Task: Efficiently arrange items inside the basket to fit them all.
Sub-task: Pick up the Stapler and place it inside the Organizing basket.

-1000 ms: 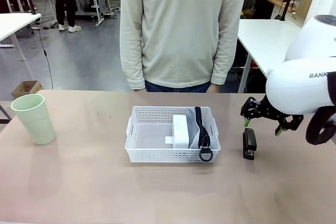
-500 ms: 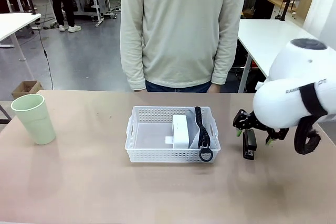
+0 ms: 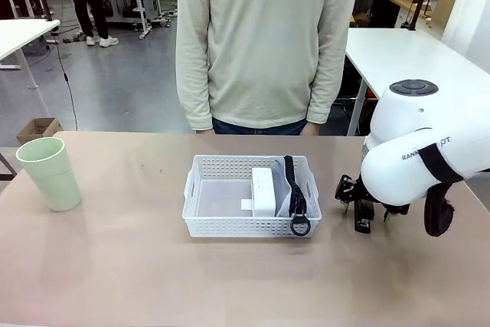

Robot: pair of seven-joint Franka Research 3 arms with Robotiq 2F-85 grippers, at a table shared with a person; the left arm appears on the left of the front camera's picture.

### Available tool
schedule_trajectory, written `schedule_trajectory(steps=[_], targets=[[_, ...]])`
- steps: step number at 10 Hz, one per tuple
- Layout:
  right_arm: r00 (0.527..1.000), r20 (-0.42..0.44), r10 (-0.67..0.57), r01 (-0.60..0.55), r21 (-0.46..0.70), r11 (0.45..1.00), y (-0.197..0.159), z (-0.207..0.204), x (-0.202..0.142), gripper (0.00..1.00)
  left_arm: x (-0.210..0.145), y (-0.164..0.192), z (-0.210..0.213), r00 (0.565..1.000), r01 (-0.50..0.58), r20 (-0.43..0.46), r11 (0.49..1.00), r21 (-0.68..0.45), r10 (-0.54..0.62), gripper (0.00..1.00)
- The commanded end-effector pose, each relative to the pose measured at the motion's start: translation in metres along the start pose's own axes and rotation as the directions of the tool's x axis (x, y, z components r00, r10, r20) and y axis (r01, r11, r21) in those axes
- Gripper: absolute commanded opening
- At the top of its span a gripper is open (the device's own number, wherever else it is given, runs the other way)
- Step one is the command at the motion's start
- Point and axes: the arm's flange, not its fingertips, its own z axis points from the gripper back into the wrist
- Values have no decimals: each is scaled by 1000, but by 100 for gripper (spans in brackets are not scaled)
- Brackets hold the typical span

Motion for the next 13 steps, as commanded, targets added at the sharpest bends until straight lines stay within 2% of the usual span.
schedule_trajectory(steps=[1,5,6,7,8,9,10,13], targets=[[999,39,-20,20,-20,1000,7,-4,5,100,-2,0,-2,999,23,24,999,-24,-22,100],[1000,15,16,-16,-5,1000,6,-6,7,100,-2,0,-2,999,23,24,999,-24,-22,100],[999,10,41,-40,-13,999,7,-5,5,42,-2,0,-2,999,23,24,999,-24,-22,100],[999,4,42,-42,-13,999,8,-5,5,42,-2,0,-2,999,23,24,999,-24,-22,100],[999,2,37,-37,-10,999,8,-5,5,0,-2,0,-2,999,23,24,999,-24,-22,100],[999,-2,34,-34,-2,999,8,-6,6,37,-2,0,-2,999,23,24,999,-24,-22,100],[999,-3,37,-37,0,999,8,-6,5,0,-2,0,-2,999,23,24,999,-24,-22,100],[999,-13,35,-35,-1,999,7,-7,6,0,-2,0,-2,999,23,24,999,-24,-22,100]])
